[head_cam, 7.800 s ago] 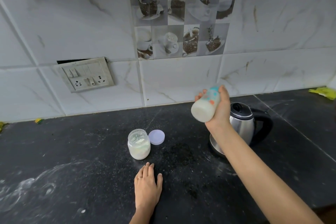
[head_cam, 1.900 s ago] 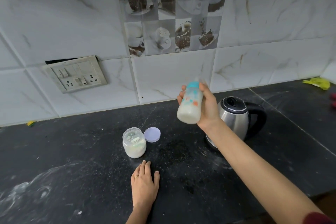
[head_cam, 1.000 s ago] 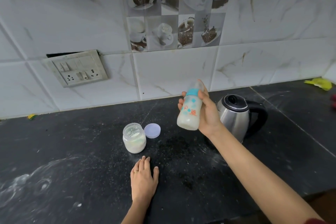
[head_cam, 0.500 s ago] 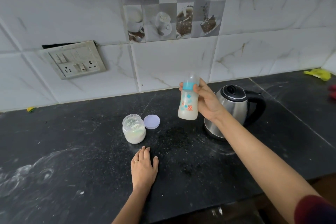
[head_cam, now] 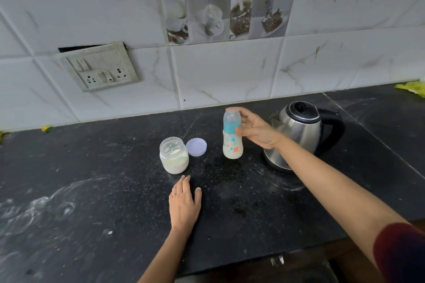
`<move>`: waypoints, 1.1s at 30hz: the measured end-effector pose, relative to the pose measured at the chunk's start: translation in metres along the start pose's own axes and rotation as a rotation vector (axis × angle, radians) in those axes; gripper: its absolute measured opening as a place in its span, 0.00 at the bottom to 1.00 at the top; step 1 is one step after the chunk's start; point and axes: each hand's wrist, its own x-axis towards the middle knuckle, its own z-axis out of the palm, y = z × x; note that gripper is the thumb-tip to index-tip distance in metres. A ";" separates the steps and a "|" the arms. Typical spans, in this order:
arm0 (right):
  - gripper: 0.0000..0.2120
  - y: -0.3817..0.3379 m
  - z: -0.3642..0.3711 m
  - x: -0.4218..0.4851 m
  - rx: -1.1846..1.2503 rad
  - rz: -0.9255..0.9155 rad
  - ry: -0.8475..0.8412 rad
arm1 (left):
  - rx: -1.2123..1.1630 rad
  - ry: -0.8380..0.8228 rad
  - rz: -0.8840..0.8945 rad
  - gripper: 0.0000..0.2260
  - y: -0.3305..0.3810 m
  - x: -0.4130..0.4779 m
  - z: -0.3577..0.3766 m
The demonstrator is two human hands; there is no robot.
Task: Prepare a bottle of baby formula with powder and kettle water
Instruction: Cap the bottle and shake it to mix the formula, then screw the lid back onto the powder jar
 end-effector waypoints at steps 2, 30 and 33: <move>0.30 0.010 -0.001 0.003 -0.052 0.033 -0.027 | -0.023 0.033 -0.009 0.21 0.000 0.001 -0.002; 0.36 0.048 -0.006 0.005 -0.485 0.123 -0.007 | -0.146 0.132 -0.135 0.21 0.003 0.016 -0.011; 0.33 0.027 0.015 0.012 -0.696 -0.065 0.212 | -0.191 0.178 -0.179 0.25 0.002 0.021 -0.018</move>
